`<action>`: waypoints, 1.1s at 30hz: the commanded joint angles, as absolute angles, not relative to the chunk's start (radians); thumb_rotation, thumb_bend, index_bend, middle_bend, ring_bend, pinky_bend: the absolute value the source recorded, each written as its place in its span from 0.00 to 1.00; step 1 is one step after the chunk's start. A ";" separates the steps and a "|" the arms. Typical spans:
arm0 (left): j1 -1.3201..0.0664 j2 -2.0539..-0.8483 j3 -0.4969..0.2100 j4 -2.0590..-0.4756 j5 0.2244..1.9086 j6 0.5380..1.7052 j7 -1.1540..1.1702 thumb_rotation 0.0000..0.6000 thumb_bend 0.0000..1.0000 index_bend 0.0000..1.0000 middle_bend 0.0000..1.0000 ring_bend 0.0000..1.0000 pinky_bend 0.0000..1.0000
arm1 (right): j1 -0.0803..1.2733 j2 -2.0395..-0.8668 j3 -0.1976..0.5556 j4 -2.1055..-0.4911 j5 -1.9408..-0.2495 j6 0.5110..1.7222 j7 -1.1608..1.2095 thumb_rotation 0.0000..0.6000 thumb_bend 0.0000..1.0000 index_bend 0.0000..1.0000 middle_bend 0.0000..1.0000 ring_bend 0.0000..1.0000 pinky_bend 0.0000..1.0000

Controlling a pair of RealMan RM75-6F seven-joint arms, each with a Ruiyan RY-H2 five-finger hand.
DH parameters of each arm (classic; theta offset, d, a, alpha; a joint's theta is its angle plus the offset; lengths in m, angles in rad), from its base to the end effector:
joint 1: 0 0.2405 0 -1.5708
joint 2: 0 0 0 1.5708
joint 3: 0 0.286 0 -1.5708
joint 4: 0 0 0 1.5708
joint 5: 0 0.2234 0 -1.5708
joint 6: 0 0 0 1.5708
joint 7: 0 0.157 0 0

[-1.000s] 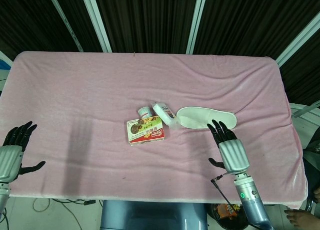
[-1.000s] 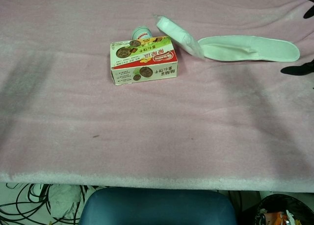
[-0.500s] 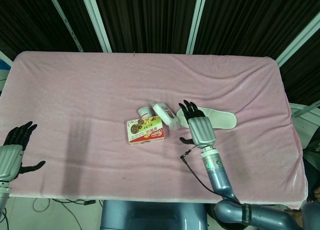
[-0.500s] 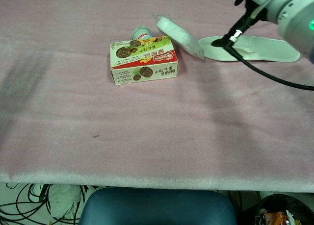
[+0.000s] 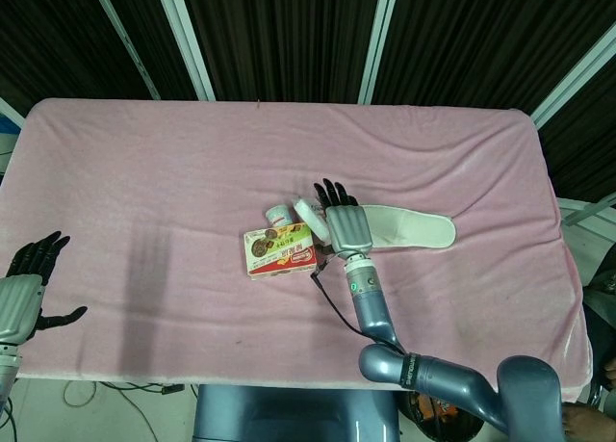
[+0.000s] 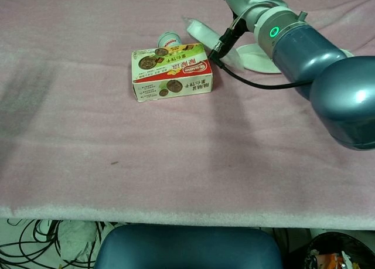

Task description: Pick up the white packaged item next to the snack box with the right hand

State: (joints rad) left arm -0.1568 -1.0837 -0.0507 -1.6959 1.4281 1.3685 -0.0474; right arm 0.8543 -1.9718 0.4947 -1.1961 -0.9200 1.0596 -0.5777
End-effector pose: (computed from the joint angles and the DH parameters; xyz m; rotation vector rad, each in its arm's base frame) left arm -0.3295 0.2191 0.1508 -1.4021 -1.0530 -0.9274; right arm -0.0817 -0.4198 -0.0983 1.5409 -1.0497 1.0389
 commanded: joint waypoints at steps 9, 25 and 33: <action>-0.160 -1.084 -0.053 -1.698 1.419 1.360 -0.047 1.00 0.00 0.00 0.00 0.00 0.00 | 0.937 -2.039 0.518 -0.984 -0.861 0.980 -0.516 1.00 0.25 0.12 0.13 0.12 0.29; -0.158 -1.083 -0.054 -1.702 1.425 1.368 -0.058 1.00 0.00 0.00 0.00 0.00 0.00 | 0.888 -1.977 0.481 -1.047 -1.005 1.044 -0.303 1.00 0.68 0.77 0.70 0.71 0.76; -0.154 -1.090 -0.052 -1.696 1.444 1.388 -0.051 1.00 0.00 0.00 0.00 0.00 0.00 | 0.794 -1.822 0.485 -1.319 -1.081 1.173 -0.265 1.00 0.67 0.77 0.69 0.70 0.76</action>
State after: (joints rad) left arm -0.1549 -1.0889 -0.0526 -1.6968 1.4408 1.3846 -0.0534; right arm 0.8468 -1.8954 0.4876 -1.2077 -1.0495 1.1168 -0.2793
